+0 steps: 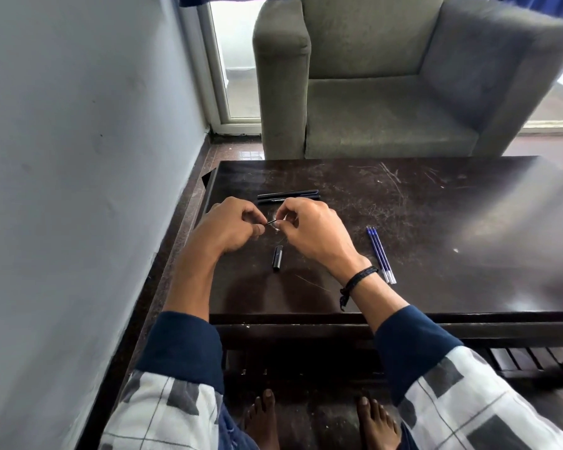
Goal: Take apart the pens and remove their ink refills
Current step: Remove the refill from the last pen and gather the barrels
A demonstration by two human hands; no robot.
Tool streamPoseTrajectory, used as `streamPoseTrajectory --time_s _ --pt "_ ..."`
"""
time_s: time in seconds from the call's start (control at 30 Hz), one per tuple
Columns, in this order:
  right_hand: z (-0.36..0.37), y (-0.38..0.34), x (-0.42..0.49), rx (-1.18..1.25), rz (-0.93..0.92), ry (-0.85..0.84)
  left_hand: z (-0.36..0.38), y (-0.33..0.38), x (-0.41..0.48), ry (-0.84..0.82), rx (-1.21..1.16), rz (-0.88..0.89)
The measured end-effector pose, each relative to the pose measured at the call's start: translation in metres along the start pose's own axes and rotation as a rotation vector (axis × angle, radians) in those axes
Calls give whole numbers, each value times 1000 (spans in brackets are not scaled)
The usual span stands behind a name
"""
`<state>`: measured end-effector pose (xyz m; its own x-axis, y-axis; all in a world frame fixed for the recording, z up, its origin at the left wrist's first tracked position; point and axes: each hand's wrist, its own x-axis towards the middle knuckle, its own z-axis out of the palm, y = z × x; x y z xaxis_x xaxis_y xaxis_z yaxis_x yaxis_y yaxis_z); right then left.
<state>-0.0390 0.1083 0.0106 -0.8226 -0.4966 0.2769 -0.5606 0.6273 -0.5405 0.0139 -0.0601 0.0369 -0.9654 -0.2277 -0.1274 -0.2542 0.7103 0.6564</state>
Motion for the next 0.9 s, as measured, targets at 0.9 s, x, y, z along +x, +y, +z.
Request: streamPoseTrajectory --time_s 0.9 --pt "-1 -5 -2 9 -16 -18 5 -4 6 5 36 18"
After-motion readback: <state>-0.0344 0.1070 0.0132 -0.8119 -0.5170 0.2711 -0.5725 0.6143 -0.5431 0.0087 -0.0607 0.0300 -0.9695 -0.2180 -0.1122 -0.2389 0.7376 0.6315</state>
